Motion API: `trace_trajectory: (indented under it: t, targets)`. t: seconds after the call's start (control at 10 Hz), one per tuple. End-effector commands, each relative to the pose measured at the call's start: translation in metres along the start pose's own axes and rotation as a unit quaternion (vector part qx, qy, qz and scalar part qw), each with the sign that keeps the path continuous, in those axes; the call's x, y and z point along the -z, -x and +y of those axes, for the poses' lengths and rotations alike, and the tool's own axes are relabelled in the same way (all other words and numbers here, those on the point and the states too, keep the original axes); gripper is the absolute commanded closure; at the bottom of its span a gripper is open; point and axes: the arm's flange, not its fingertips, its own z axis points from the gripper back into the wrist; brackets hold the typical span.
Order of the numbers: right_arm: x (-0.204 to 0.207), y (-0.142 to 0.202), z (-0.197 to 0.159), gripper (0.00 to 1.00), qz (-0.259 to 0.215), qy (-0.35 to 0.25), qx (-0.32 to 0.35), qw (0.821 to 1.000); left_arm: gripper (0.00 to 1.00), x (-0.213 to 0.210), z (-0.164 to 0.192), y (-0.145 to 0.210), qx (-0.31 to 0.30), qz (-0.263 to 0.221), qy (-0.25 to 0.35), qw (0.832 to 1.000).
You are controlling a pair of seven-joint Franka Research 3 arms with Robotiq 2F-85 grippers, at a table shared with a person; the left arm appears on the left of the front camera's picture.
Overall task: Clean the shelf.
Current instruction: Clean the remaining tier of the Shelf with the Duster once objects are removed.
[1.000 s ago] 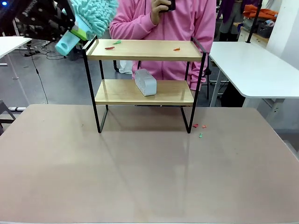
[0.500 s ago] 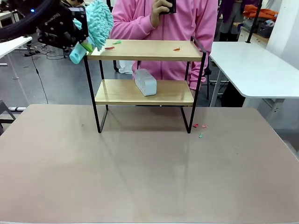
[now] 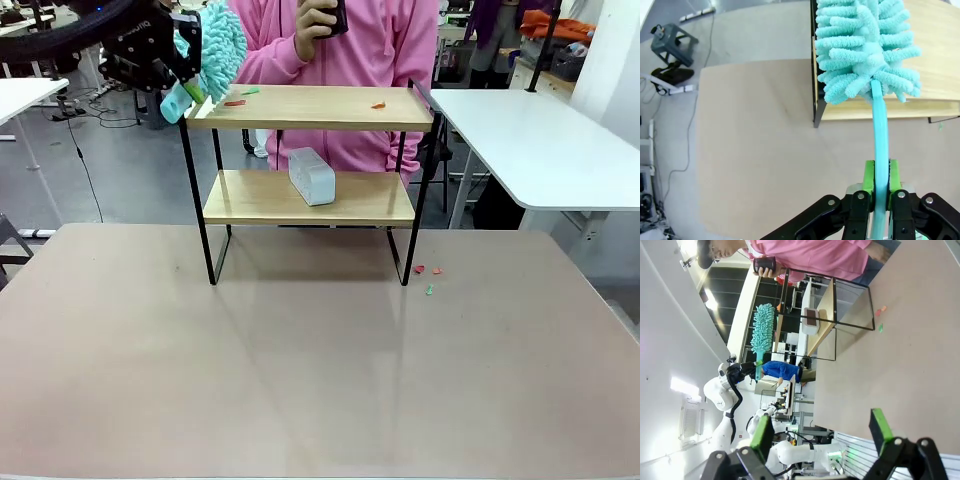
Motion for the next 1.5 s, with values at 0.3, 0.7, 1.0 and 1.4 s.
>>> trace_trajectory:
  t: [0.3, 0.7, 1.0, 1.4]
  targets:
    - [0.001, -0.003, 0.002, 0.00, -0.007, -0.009, -0.014, 1.000, 0.88, 0.019, -0.011, -0.016, 0.016, 0.039, -0.052, 0.998]
    - [0.001, -0.003, 0.002, 0.00, -0.007, -0.009, -0.014, 1.000, 0.88, 0.024, -0.021, -0.014, 0.054, 0.067, -0.029, 0.996]
    - [0.001, -0.003, 0.002, 0.00, -0.007, -0.009, -0.014, 1.000, 0.88, 0.025, -0.037, -0.013, 0.097, 0.087, -0.002, 0.992]
    - [0.001, -0.003, 0.002, 0.00, -0.007, -0.009, -0.014, 1.000, 0.88, 0.017, -0.054, -0.008, 0.175, 0.134, 0.093, 0.971]
